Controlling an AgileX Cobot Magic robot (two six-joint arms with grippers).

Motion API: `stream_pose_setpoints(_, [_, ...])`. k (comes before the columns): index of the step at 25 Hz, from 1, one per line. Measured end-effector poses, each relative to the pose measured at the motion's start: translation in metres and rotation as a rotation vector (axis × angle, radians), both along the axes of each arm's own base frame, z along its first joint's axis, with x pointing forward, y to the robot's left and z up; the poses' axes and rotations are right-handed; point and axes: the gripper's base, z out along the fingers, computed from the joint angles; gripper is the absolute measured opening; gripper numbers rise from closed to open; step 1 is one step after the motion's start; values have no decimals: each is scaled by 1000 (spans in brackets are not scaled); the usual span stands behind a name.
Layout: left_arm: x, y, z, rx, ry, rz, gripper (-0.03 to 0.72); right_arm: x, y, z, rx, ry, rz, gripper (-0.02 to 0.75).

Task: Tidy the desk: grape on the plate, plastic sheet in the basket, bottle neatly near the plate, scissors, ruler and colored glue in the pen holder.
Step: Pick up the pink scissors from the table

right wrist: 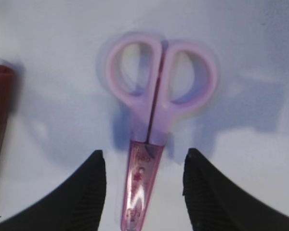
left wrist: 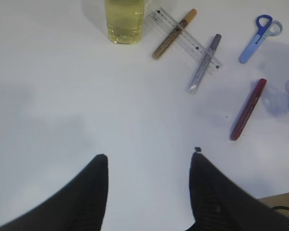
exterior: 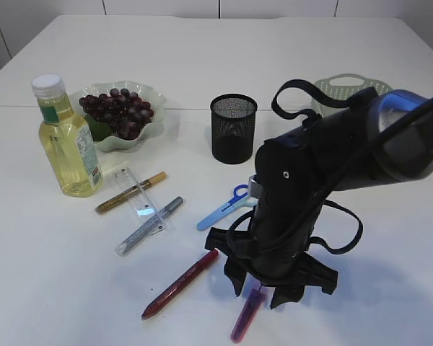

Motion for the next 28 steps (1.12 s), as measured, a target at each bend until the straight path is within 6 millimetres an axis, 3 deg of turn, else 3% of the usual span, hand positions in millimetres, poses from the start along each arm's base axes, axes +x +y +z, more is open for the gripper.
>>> stream_pose_setpoints(28, [0,0,0,-2,0,0,385,0,-2,-1,-24,6,-44,416])
